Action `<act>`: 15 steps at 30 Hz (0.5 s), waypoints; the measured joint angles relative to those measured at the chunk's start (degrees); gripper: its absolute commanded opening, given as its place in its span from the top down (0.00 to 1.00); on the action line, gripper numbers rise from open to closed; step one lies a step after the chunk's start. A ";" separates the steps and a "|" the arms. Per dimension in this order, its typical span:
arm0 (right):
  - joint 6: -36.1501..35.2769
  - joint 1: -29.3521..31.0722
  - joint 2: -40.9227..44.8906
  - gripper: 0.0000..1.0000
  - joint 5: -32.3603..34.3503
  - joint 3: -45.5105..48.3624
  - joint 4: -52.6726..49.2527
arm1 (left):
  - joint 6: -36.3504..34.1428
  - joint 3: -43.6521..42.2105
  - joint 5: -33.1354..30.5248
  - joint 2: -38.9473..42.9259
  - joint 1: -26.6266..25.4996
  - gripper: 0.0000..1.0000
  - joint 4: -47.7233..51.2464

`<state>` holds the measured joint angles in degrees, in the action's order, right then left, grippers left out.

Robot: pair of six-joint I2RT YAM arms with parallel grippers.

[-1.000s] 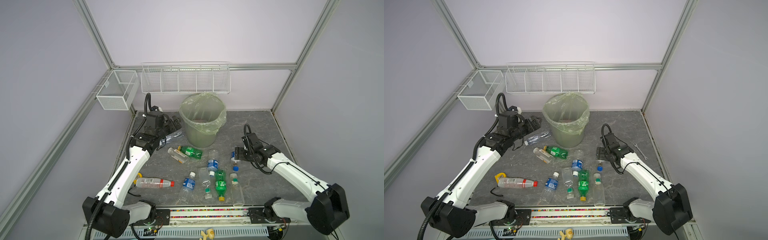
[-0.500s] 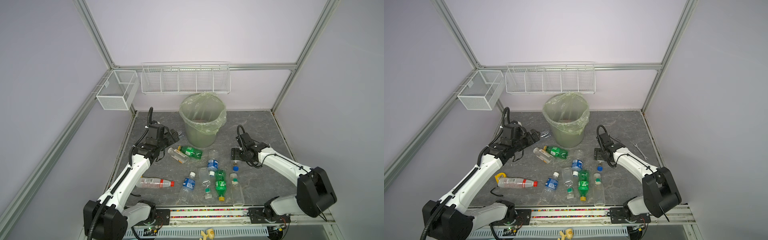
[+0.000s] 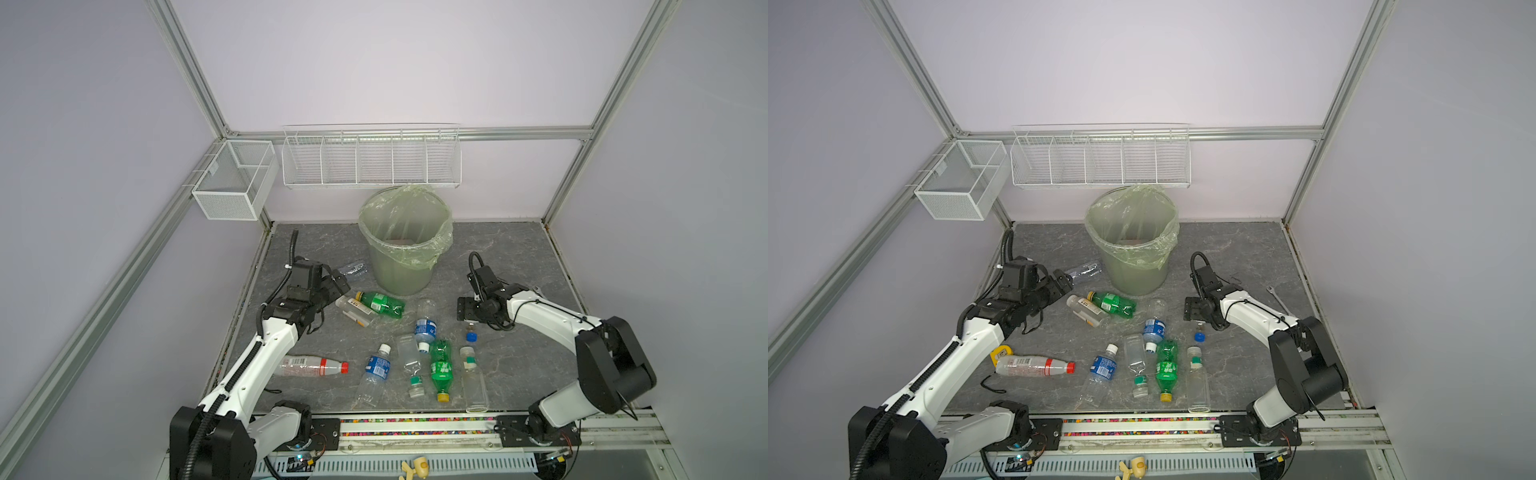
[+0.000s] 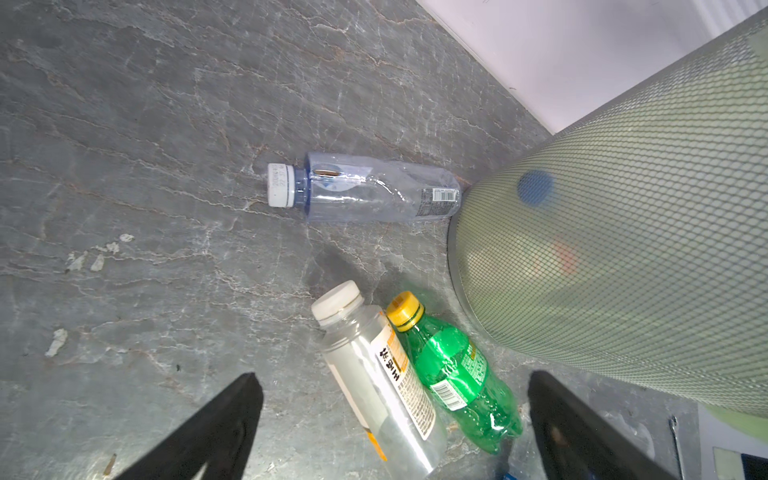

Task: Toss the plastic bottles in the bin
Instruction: 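Draw the left gripper back while the right gripper lowers onto the blue-labelled bottle, then close the right gripper on the blue-labelled bottle and lift it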

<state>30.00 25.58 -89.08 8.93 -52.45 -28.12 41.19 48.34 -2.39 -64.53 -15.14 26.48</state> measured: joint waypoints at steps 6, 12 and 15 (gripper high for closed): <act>0.00 0.00 -0.13 0.01 0.02 0.00 0.79 | 1.38 -3.65 -1.53 1.60 0.20 0.01 -0.11; 0.11 0.00 -0.46 0.06 -0.02 0.02 1.11 | 1.70 -3.78 -1.95 1.64 0.48 0.02 -0.28; 0.22 0.00 -1.09 0.10 -0.04 0.04 1.42 | 1.70 -3.80 -2.12 1.66 0.50 0.02 -0.31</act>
<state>30.22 25.58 -90.17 8.88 -52.40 -26.70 42.89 44.53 -4.51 -62.87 -14.63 26.17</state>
